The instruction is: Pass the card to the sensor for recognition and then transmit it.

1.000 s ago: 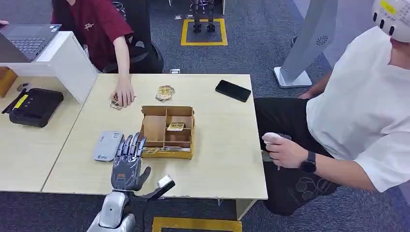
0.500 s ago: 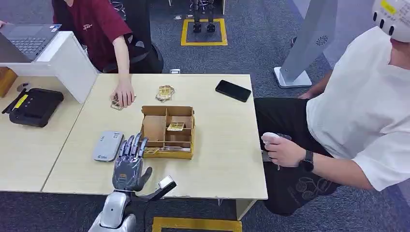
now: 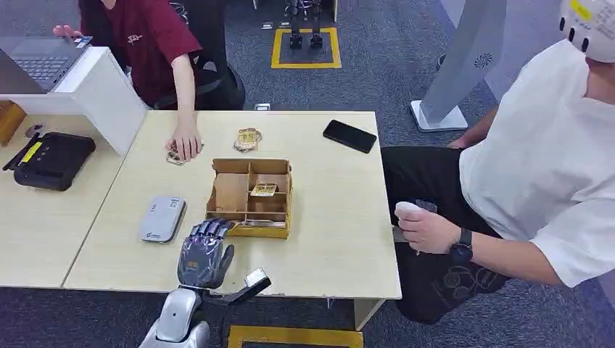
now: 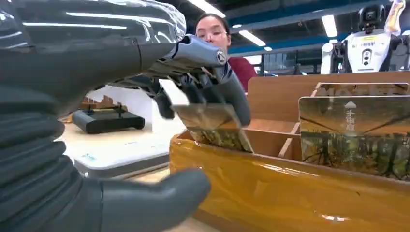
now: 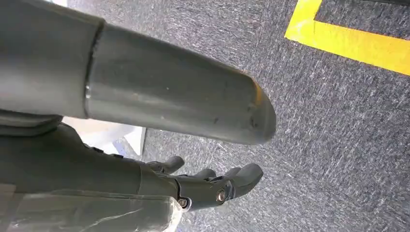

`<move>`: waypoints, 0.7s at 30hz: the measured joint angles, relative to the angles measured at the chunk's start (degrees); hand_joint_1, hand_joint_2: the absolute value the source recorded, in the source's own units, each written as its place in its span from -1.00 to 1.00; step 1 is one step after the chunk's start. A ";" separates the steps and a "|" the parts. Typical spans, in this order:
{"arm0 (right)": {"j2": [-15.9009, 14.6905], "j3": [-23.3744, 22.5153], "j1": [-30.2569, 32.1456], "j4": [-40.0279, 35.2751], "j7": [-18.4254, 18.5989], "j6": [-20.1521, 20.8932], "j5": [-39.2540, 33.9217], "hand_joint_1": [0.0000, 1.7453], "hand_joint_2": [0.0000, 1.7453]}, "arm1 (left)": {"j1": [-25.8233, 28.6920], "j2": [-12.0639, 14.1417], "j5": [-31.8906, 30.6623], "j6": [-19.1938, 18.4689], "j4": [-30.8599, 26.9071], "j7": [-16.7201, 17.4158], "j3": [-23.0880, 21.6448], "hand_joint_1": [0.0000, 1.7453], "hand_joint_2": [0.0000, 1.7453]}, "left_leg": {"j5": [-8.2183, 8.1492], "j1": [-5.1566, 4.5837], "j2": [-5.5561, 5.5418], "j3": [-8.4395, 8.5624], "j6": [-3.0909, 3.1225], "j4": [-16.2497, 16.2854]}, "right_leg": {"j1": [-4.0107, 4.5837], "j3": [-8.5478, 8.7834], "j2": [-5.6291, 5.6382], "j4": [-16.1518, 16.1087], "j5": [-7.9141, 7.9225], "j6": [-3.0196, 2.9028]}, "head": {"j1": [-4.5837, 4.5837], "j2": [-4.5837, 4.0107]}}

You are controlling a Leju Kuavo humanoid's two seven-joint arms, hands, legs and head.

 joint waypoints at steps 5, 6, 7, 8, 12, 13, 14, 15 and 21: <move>0.00 0.02 0.01 0.00 -0.18 -0.04 0.11 -1.00 -1.00 | -0.38 -1.03 0.22 0.02 0.09 -3.63 2.82 1.00 1.00 | 0.00 0.00 0.00 0.01 0.00 0.00 | 0.00 0.02 0.00 0.00 0.00 0.00 | 0.00 0.02; 0.00 0.02 0.00 0.00 -0.22 -0.04 0.18 -1.00 -1.00 | -0.60 -1.29 0.37 0.00 0.09 -4.15 3.37 1.00 1.00 | 0.00 0.00 0.00 0.02 0.00 0.00 | 0.00 0.04 -0.01 0.00 0.00 0.00 | 0.00 0.00; 0.00 0.04 -0.01 0.00 -0.35 -0.04 0.20 -1.00 -1.00 | -0.78 -1.48 0.65 0.02 0.09 -4.80 4.06 1.00 1.00 | 0.00 0.00 0.00 0.03 0.00 0.00 | 0.00 0.05 -0.01 0.00 0.00 0.00 | 0.00 0.00; 0.00 0.06 -0.01 0.00 -0.46 -0.04 0.22 -1.00 -1.00 | -0.88 -1.71 0.87 0.00 0.09 -5.37 4.66 1.00 1.00 | 0.00 0.00 0.00 0.04 0.00 0.00 | 0.00 0.05 -0.01 0.00 0.00 0.00 | 0.00 0.02; 0.00 0.11 -0.01 0.00 -0.76 -0.02 0.28 -1.00 -1.00 | -0.97 -2.49 0.98 0.00 0.18 -6.73 6.56 1.00 1.00 | 0.00 0.00 0.01 0.06 0.00 0.00 | 0.00 0.06 0.00 0.00 0.00 0.00 | 0.00 0.00; 0.00 0.11 0.00 0.00 -0.76 -0.02 0.31 -1.00 -1.00 | -0.97 -2.67 0.98 0.00 0.18 -7.10 6.99 1.00 1.00 | 0.00 0.00 0.01 0.06 0.00 0.00 | 0.00 0.06 -0.01 0.00 0.00 0.00 | 0.00 0.02; 0.00 0.13 0.00 0.00 -0.76 -0.02 0.33 -1.00 -1.00 | -0.97 -2.86 0.98 0.00 0.20 -7.42 7.40 1.00 1.00 | 0.00 0.00 0.00 0.06 0.00 0.00 | 0.00 0.06 -0.01 0.00 0.00 0.00 | 0.00 0.00; 0.00 0.13 0.00 0.00 -0.76 -0.02 0.33 -1.00 -1.00 | -0.96 -2.99 0.98 0.00 0.22 -7.60 7.60 1.00 1.00 | 0.00 0.00 0.00 0.06 0.00 0.00 | 0.00 0.06 -0.01 0.00 0.00 0.00 | 0.02 0.02; 0.02 0.17 -0.01 0.00 -1.01 0.02 0.33 -1.00 -1.00 | -0.90 -3.80 1.23 0.00 0.33 -8.76 8.72 1.00 1.00 | 0.00 0.00 0.00 0.06 0.00 0.00 | 0.00 0.06 -0.01 0.00 0.00 0.00 | 0.00 0.02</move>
